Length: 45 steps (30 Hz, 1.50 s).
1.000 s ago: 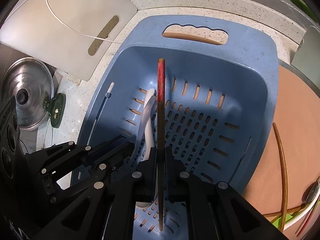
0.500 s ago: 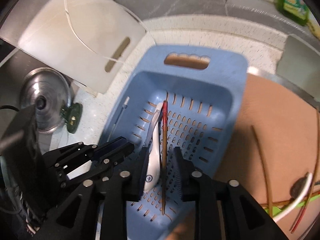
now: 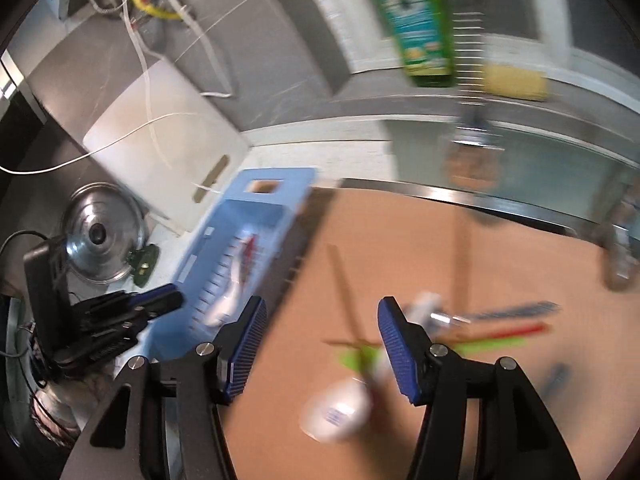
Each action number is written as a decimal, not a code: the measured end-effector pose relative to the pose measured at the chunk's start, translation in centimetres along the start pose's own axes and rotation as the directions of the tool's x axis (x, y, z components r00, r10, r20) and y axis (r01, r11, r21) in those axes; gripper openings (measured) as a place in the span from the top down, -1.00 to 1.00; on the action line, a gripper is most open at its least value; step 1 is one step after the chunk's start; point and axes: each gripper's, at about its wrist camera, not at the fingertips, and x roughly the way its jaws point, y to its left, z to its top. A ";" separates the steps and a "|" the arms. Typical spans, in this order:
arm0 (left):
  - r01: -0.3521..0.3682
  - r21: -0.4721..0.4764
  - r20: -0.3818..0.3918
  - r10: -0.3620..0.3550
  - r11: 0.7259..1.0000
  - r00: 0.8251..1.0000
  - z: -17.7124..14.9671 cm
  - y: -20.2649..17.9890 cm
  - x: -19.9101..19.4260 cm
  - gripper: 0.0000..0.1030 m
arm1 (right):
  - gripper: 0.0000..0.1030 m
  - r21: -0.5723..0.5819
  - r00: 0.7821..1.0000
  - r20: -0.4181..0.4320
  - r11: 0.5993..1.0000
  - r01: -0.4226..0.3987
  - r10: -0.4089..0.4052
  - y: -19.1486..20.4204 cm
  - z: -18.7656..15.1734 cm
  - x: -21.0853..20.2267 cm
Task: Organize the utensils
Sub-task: 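Move both tools back over the mat toward the silver fork, then close the right tool on the silver fork handle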
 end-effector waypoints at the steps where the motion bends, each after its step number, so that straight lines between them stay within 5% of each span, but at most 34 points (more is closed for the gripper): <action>1: 0.016 0.005 -0.001 -0.016 1.000 1.000 -0.3 -1.1 0.0 0.73 | -0.05 0.003 1.000 0.004 1.000 0.024 -0.024 -1.1 -0.5 -0.9; 9: 0.130 0.041 -0.015 -0.130 0.991 0.991 -1.9 -8.7 1.1 0.73 | -0.05 0.109 0.991 -0.039 0.985 0.134 -0.131 -9.1 -4.5 -4.9; 17: 0.279 0.112 -0.159 -0.260 0.954 0.953 -5.8 -17.7 4.6 0.73 | 0.00 0.245 0.986 -0.163 0.966 0.086 -0.046 -14.5 -7.6 -3.4; 22: 0.315 0.109 -0.235 -0.284 0.943 0.930 -7.6 -20.4 6.3 0.51 | 0.19 0.315 0.975 -0.221 0.948 0.054 0.018 -16.3 -8.7 -1.2; 27: 0.322 0.100 -0.296 -0.280 0.942 0.913 -8.7 -21.9 7.7 0.50 | 0.21 0.354 0.967 -0.250 0.934 0.044 0.050 -16.3 -8.9 0.6; 30: 0.291 0.130 -0.310 -0.240 0.948 0.920 -9.3 -22.7 8.0 0.31 | 0.21 0.358 0.968 -0.245 0.932 0.045 0.047 -16.2 -8.4 0.7; 36: 0.254 0.206 -0.319 -0.180 0.945 0.930 -9.7 -24.3 8.5 0.30 | 0.22 0.345 0.964 -0.267 0.935 0.085 0.011 -15.4 -7.5 1.8; 42: 0.211 0.288 -0.302 -0.120 0.934 0.946 -10.3 -25.7 8.5 0.30 | 0.65 0.273 0.953 -0.290 0.946 0.174 -0.092 -14.8 -7.2 2.2; 45: 0.204 0.308 -0.289 -0.113 0.929 0.951 -10.5 -26.1 8.2 0.30 | 0.76 0.314 0.956 -0.288 0.938 0.149 -0.055 -15.7 -7.3 2.0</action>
